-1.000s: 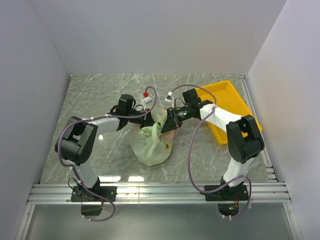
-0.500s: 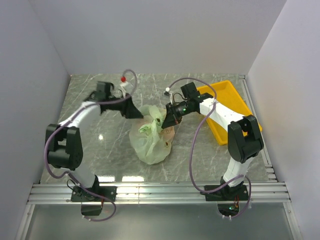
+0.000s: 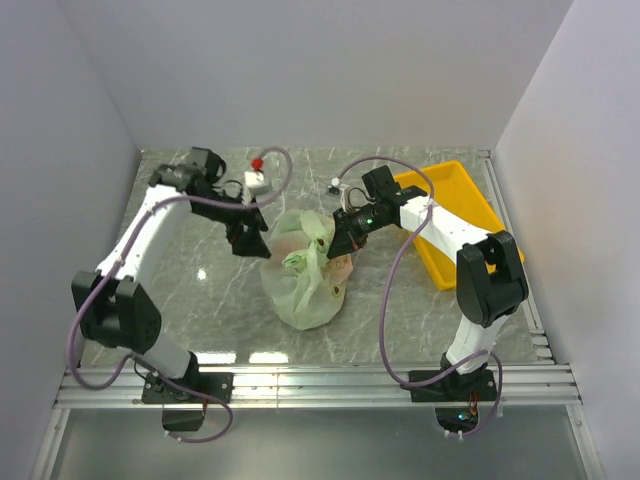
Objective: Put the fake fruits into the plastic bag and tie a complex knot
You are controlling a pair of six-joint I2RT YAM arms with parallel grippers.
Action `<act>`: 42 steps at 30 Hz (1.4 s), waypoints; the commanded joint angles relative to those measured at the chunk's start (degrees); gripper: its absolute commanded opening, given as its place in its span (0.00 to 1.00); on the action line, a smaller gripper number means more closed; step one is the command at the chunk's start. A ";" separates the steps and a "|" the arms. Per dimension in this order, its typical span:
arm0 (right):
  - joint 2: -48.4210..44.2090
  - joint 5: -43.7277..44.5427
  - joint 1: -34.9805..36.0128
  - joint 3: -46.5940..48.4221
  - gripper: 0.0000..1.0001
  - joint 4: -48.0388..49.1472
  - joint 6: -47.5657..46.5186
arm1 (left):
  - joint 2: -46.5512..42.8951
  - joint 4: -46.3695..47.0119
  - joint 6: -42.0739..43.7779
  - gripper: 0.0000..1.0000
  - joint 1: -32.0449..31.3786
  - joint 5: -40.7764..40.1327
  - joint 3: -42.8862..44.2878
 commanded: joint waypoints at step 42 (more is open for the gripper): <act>-4.86 17.45 -19.54 1.98 0.00 -19.43 -27.01 | -8.67 33.26 -35.30 0.00 5.81 -50.27 -23.89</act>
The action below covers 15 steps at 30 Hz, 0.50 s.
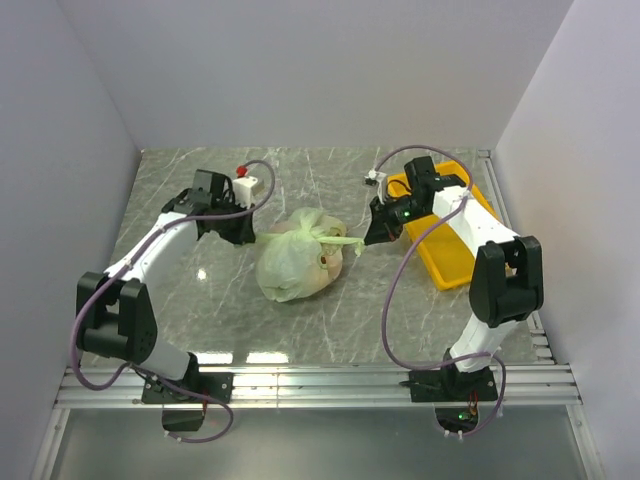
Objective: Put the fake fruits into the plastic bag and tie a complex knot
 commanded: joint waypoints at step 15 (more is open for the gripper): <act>0.21 6.05 0.05 4.92 0.78 -7.83 -1.91 | -7.04 -0.96 8.45 0.86 8.38 8.46 -3.55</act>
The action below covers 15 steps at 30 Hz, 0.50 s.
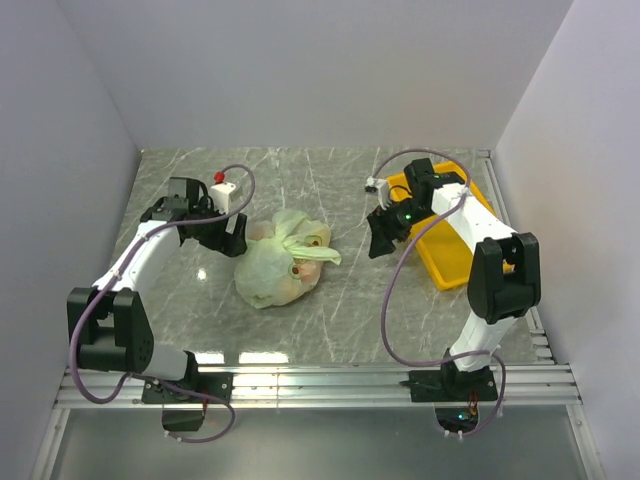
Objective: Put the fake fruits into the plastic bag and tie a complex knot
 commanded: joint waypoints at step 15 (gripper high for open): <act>1.85 8.96 21.85 13.73 0.96 2.29 1.41 | -4.90 -7.53 13.85 0.97 2.23 7.19 6.00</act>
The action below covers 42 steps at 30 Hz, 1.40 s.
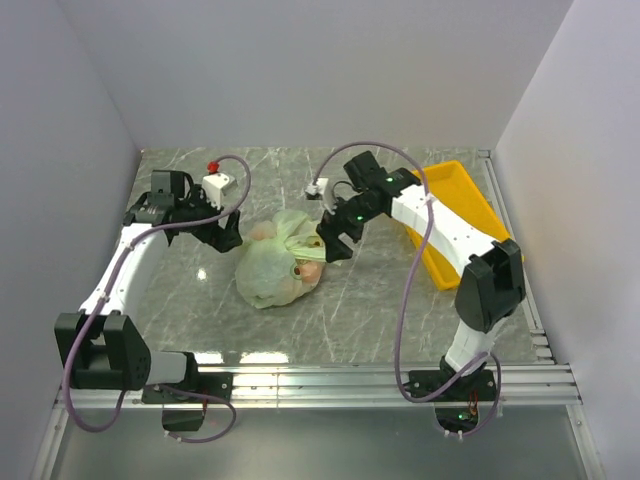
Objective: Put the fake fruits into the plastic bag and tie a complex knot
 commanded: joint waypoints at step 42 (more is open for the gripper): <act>4.18 22.87 -12.73 -13.78 0.00 11.93 9.34 | 14.31 6.47 6.84 0.00 23.21 -3.05 -2.37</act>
